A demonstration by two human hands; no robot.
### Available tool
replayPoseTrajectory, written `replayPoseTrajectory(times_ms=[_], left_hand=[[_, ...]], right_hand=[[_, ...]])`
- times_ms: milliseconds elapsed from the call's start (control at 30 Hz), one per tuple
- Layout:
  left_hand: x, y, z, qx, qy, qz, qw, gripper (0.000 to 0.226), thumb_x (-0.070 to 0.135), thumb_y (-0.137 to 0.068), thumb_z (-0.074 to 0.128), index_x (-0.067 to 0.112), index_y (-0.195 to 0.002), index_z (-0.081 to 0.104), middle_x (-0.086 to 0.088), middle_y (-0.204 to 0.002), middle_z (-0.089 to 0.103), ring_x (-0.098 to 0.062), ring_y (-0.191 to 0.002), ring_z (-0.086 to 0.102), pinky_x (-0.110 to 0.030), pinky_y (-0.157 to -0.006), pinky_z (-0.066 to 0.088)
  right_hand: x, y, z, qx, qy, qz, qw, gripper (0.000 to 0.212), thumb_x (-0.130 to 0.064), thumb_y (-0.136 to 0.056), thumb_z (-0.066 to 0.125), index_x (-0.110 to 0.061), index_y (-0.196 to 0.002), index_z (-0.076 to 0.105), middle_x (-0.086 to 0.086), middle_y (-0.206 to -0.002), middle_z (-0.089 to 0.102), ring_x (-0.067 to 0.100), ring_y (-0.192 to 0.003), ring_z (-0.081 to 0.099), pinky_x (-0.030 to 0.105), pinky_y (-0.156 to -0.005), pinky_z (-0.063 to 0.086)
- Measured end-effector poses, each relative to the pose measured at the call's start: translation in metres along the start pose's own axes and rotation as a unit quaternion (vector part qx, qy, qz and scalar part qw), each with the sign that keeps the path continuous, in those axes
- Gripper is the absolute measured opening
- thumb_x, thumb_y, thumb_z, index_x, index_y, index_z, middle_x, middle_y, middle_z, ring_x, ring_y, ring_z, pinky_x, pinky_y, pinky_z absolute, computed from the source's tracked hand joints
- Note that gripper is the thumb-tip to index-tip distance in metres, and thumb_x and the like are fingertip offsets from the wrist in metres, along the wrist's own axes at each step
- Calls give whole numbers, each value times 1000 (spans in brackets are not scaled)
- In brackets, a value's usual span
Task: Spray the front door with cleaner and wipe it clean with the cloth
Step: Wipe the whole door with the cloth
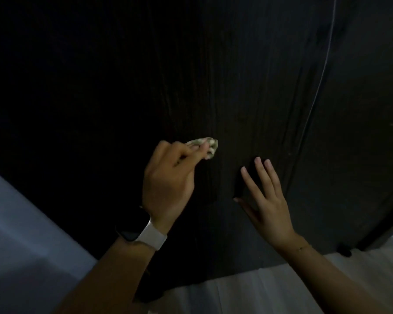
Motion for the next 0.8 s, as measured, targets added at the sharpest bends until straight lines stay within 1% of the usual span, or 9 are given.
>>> replayPoseTrajectory(times_ms=[100,200,300,367,500,567,633,733,800], left_hand=[[-4,33,14,-20,11,-6,1000,33,-1,-89,62,14,-118,67,-3,-84,62,-18,-75,46,-18,-69,38],[-13,125,58,-142,15,6,990,39,-5,-85,58,15,-118,66,-1,-88,60,-19,-71,46,-33,-61,46],[-21,173,67,-215,10,3,977,37,1,-87,46,16,-112,68,2,-91,60,-17,-74,46,-34,-58,51],[-24,149,46,-161,6,14,987,34,4,-95,42,18,-118,63,4,-97,59,-18,-73,46,-35,-62,48],[-35,41,-30,53,-24,-15,998,28,-3,-91,60,12,-112,67,2,-88,49,-21,-72,43,-23,-65,37],[-40,13,-48,105,-3,-38,994,21,0,-91,64,10,-109,69,2,-87,50,-14,-78,44,-11,-75,34],[-41,15,-43,112,4,-55,992,13,4,-91,65,7,-102,73,4,-85,49,-8,-79,42,-7,-76,34],[-54,72,-3,-5,1,-125,992,14,15,-93,61,19,-90,74,10,-81,49,-6,-71,46,-26,-66,46],[-44,123,25,-121,3,-54,991,27,5,-89,55,18,-105,74,9,-93,53,-12,-76,50,-32,-67,47]], right_hand=[[1,0,2,5,-9,-1,1000,66,-28,-90,59,-16,-148,30,2,-161,8,26,-150,7,25,-121,10],[1,0,4,4,-14,3,1000,68,-26,-89,61,-16,-148,29,4,-160,10,26,-150,6,27,-121,10],[3,1,5,-2,-10,-1,1000,69,-27,-89,61,-17,-148,27,4,-160,9,25,-150,5,27,-122,9],[3,2,5,-2,-9,-2,1000,71,-25,-88,64,-17,-149,27,1,-162,5,26,-150,4,27,-122,8],[-3,1,4,4,-26,10,1000,70,-15,-86,66,-11,-147,30,0,-162,1,28,-150,2,27,-121,6],[-10,1,4,13,-37,15,999,66,-13,-88,63,-9,-146,32,0,-162,1,28,-150,3,25,-121,6],[-21,3,8,5,-41,0,999,59,-17,-92,55,-12,-146,32,-1,-162,1,26,-150,4,26,-121,7],[-36,10,23,-35,-47,-21,998,57,-19,-93,56,-14,-146,35,4,-161,8,26,-150,7,27,-121,10],[-40,18,30,-65,-46,-18,997,59,-17,-93,62,-13,-146,38,9,-160,13,26,-150,10,26,-121,11]])
Point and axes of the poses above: each hand's wrist, its own y-axis away from the middle knuckle, its own z-axis out of the palm, x = y × z, the point moved 9 cm from there along -y, towards the middle knuckle
